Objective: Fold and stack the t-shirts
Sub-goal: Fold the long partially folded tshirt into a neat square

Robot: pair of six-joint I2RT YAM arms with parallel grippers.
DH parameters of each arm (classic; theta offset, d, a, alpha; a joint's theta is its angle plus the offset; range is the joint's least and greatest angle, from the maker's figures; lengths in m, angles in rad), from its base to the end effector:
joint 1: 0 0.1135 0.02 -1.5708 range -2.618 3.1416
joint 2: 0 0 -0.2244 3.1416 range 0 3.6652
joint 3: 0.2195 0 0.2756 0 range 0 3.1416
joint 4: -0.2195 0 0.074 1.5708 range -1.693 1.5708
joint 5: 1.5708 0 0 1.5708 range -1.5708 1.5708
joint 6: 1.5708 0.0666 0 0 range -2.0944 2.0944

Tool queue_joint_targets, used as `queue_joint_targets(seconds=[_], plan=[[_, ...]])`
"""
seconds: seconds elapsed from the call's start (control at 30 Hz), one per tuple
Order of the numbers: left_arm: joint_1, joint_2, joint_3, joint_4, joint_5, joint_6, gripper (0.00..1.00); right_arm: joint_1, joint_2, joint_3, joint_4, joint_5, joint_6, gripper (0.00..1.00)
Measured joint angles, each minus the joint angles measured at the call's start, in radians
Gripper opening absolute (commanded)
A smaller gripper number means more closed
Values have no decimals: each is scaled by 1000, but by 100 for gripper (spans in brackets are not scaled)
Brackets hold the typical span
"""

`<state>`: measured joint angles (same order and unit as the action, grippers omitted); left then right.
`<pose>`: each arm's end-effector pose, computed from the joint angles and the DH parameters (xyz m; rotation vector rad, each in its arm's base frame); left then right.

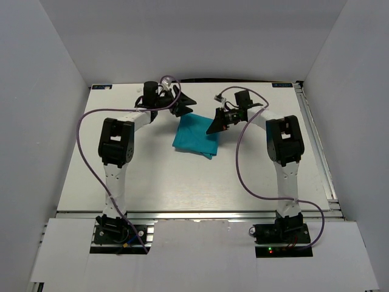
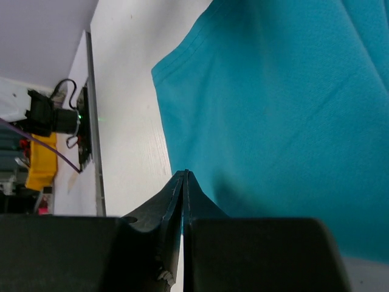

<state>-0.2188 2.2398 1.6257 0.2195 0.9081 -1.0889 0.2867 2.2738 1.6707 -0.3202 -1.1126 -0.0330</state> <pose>0.4959 -0.1641 0.1394 -0.2678 2.2133 -1.6812 0.4464 0.1939 0.0990 -0.8197 2.1418 1.4800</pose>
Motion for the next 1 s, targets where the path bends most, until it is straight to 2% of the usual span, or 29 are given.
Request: queue_joint_targets(seconds=[0.17,0.37,0.7,1.0], plan=[[-1,138,95,-2,-3,-19,67,0,31,2,90,-15,92,7],[0,233,106,-7,-6,-39,67,0,40,2,141,-13,145,7],[9,244,105,3,-14,-53,67,-1,67,-8,122,59,130,7],[22,278,164,24,-26,-78,71,-5,87,-42,60,93,91,7]])
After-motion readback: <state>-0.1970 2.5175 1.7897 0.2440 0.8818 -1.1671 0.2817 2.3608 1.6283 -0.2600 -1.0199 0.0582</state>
